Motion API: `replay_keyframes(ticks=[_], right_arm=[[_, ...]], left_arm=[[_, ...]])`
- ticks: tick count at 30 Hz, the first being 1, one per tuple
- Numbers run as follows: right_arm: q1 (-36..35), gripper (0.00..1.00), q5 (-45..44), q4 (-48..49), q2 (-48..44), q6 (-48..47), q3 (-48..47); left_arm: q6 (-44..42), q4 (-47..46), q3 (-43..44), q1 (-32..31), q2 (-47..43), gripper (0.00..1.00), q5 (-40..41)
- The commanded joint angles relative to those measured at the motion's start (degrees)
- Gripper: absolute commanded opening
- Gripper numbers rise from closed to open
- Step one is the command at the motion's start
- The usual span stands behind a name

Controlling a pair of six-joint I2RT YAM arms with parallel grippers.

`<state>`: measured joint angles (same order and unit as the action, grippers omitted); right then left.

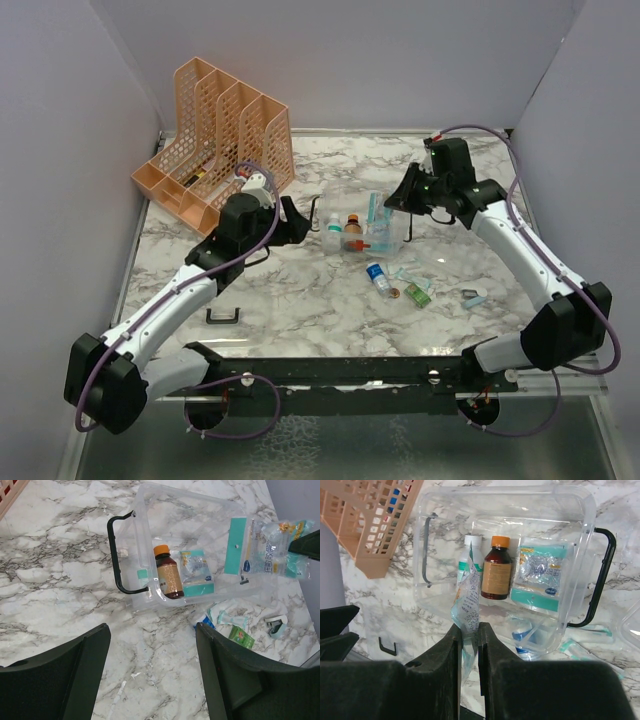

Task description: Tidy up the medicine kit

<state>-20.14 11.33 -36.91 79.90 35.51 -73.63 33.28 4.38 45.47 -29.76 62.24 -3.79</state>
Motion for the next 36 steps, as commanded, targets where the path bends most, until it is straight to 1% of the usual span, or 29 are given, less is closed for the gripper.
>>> replay_keyframes(ticks=[1,5,9,15,19,23,29,33,36], right_arm=[[0.2,0.06,-0.9,-2.9,4.6,-2.2,-3.8],[0.1,0.06,2.5,-2.1,8.6,-2.6,-4.7],[0.1,0.06,4.0,-0.3,11.9,-2.4,-5.1],[0.1,0.06,3.1,-4.0,18.1,-3.8,-10.7],[0.1,0.05,2.8,-6.1,21.5,-4.1,-12.6],[0.1,0.05,1.0,-7.2,22.5,-4.0,-12.4],[0.1,0.05,0.5,-7.5,22.8,-3.9,-11.4],[0.1,0.05,2.0,-7.3,23.6,-3.9,-11.0],[0.0,0.06,3.2,-8.8,24.9,-3.5,-11.6]], left_arm=[[-0.9,-1.0,1.1,0.0,1.8,0.72,0.5],[-0.8,-2.3,2.0,-0.1,2.7,0.72,-0.2],[-0.8,-2.4,2.3,0.0,3.0,0.72,-0.3],[-1.0,-1.5,2.7,0.0,3.1,0.72,0.1],[-1.0,-1.2,3.1,-0.1,3.5,0.72,0.2],[-1.1,-0.7,3.8,-0.1,4.4,0.72,0.0],[-1.2,-0.9,4.0,0.0,4.8,0.72,-0.2],[-1.2,-0.8,3.9,0.0,5.0,0.72,-0.4],[-1.0,-0.8,3.8,0.0,4.9,0.72,-0.5]])
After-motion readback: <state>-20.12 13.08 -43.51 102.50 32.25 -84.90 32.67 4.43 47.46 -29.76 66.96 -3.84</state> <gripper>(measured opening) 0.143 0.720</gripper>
